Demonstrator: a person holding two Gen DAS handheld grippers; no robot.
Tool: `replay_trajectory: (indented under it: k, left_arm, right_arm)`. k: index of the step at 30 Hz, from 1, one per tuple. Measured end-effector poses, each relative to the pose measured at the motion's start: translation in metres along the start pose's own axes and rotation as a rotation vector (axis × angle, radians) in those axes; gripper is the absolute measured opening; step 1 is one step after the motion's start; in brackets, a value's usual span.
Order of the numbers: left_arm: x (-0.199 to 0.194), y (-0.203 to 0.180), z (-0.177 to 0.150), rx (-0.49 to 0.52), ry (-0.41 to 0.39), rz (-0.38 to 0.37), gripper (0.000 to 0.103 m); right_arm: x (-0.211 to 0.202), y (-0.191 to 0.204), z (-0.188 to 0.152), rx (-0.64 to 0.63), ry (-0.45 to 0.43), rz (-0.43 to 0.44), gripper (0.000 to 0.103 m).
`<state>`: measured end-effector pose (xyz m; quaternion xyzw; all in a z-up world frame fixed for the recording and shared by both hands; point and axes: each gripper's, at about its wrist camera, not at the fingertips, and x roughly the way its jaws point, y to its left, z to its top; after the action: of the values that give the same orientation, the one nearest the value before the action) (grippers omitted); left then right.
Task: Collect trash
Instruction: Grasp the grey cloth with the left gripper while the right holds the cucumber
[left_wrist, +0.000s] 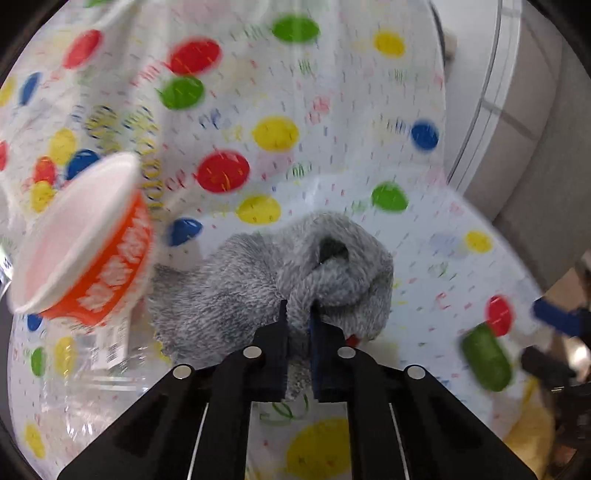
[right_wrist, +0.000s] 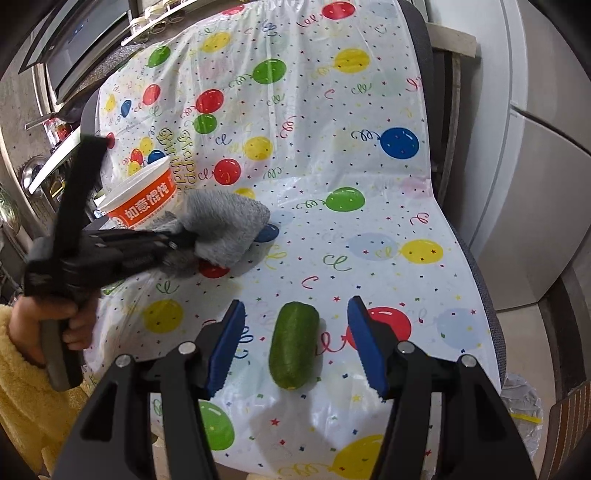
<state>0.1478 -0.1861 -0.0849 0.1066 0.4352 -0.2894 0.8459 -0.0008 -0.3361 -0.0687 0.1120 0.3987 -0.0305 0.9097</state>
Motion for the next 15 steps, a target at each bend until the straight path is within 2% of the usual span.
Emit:
replay_trajectory:
  k: [2,6,10,12,15]
  left_arm:
    - [-0.029,0.0,-0.003,-0.046,-0.05,-0.028,0.008]
    - [-0.073,0.0,-0.023,-0.13,-0.092,-0.002,0.008]
    - [-0.088,0.002,-0.043,-0.174,-0.11,-0.016,0.008]
    - [-0.09,0.004,-0.051,-0.187,-0.102,-0.032,0.008]
    - [-0.087,0.006,-0.058,-0.197,-0.087,-0.035,0.009]
  right_arm:
    - [-0.004,0.003,0.0,-0.007,-0.004,-0.009,0.057]
    - [-0.004,0.011,-0.008,-0.047,0.031,-0.03,0.057]
    - [0.009,0.017,-0.013,-0.073,0.069,-0.063,0.056]
    - [0.017,0.02,-0.014,-0.082,0.09,-0.079,0.045]
    - [0.029,0.02,-0.014,-0.077,0.124,-0.102,0.042]
